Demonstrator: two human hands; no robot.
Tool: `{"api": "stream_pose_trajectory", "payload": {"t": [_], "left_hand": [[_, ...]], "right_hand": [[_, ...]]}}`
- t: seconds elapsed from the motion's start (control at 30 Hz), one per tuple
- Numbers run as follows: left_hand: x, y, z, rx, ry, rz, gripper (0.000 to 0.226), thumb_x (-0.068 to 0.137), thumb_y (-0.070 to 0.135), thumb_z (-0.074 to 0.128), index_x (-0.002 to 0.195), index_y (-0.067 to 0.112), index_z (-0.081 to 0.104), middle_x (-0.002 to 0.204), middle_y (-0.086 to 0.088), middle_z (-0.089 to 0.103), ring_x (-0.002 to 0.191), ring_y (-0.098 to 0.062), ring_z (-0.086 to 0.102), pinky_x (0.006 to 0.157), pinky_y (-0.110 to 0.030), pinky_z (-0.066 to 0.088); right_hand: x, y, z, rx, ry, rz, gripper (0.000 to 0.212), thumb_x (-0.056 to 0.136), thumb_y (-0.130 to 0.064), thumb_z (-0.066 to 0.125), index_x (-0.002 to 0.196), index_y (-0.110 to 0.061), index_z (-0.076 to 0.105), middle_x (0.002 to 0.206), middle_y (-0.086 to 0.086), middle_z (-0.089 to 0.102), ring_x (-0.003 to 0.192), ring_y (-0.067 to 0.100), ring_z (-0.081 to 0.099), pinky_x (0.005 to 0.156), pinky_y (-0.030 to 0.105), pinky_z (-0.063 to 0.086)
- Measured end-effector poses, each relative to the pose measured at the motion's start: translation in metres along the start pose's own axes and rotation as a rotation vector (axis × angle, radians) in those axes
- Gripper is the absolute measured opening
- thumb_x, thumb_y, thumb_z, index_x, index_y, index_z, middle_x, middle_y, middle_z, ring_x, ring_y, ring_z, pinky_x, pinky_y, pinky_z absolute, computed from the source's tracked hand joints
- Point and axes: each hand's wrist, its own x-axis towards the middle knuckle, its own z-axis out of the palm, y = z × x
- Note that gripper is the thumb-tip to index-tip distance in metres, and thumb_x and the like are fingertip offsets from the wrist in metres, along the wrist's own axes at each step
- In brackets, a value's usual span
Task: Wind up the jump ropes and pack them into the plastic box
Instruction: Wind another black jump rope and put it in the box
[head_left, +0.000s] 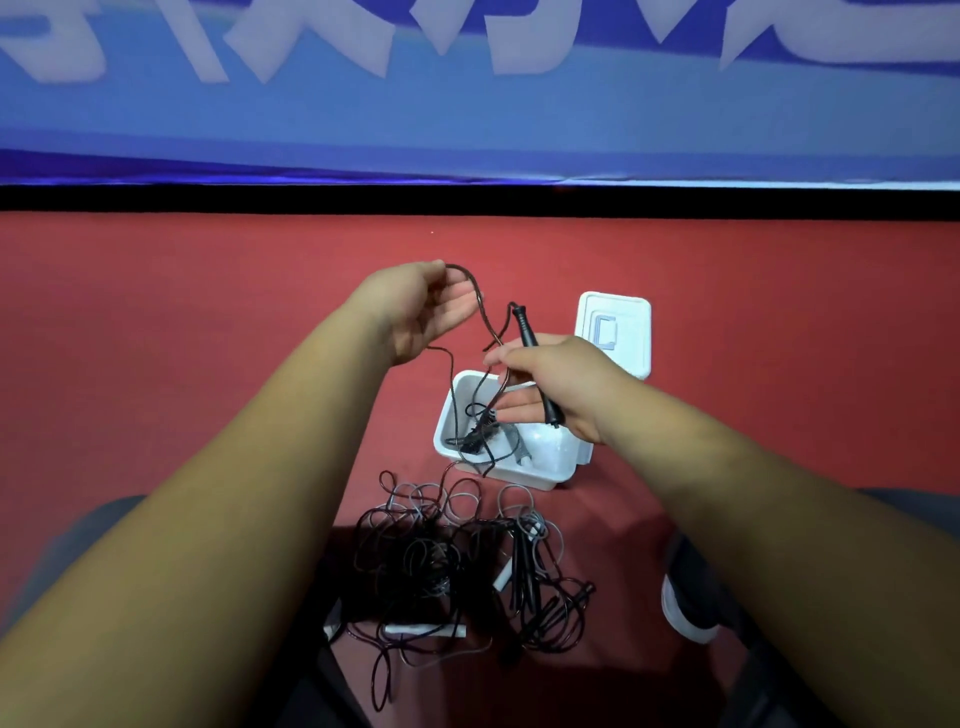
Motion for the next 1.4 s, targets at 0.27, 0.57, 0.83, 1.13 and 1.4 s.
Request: {"api": "stream_pose_trajectory", "payload": {"t": [0.27,0.57,0.83,1.13,1.4], "left_hand": [[-0.002,-0.030,-0.001,0.786,-0.309,-0.118,0.057,0.093,-0.015,0.032,0.129,0.013,0.066,0.120,-0.001,0.077,0.109,-0.017,0.071,0.102,-0.042,0.051],[-0.002,-0.057,0.005,1.058,-0.689,-0.216,0.035,0.104,-0.001,0.053,0.128,0.015,0.071,0.131,-0.002,0.073,0.118,-0.012,0.062,0.099,-0.033,0.042],[-0.012,-0.047,0.008,0.891,-0.628,-0.267,0.026,0.111,0.008,0.044,0.123,0.008,0.066,0.112,-0.005,0.078,0.104,-0.017,0.074,0.088,-0.028,0.055],[-0.009,-0.014,0.018,-0.098,-0.289,-0.129,0.021,0.109,0.002,0.043,0.108,-0.008,0.062,0.099,-0.021,0.074,0.089,-0.031,0.079,0.076,-0.030,0.065],[0.009,-0.010,-0.001,-0.291,-0.079,-0.103,0.030,0.112,0.007,0.037,0.101,-0.011,0.058,0.096,-0.025,0.067,0.077,-0.036,0.078,0.071,-0.031,0.065]], "right_hand": [[0.003,-0.033,-0.018,0.428,0.161,-0.043,0.017,0.108,-0.010,0.058,0.114,0.001,0.070,0.081,0.010,0.064,0.059,0.018,0.075,0.053,0.030,0.061],[0.002,-0.056,-0.059,0.875,0.280,-0.129,0.009,0.109,-0.003,0.054,0.106,0.002,0.061,0.075,0.013,0.067,0.058,0.019,0.074,0.055,0.029,0.062],[0.011,-0.052,-0.066,0.796,0.315,-0.100,0.026,0.112,-0.023,0.054,0.121,0.001,0.059,0.107,0.018,0.069,0.088,0.034,0.080,0.070,0.043,0.068],[0.017,-0.006,-0.035,-0.101,0.093,0.164,0.025,0.095,-0.020,0.063,0.111,-0.021,0.082,0.114,-0.005,0.081,0.103,0.019,0.077,0.085,0.033,0.060],[0.012,0.001,-0.017,-0.062,-0.058,0.006,0.018,0.107,-0.024,0.063,0.113,-0.012,0.075,0.112,0.013,0.080,0.086,0.025,0.080,0.078,0.037,0.065]]}}
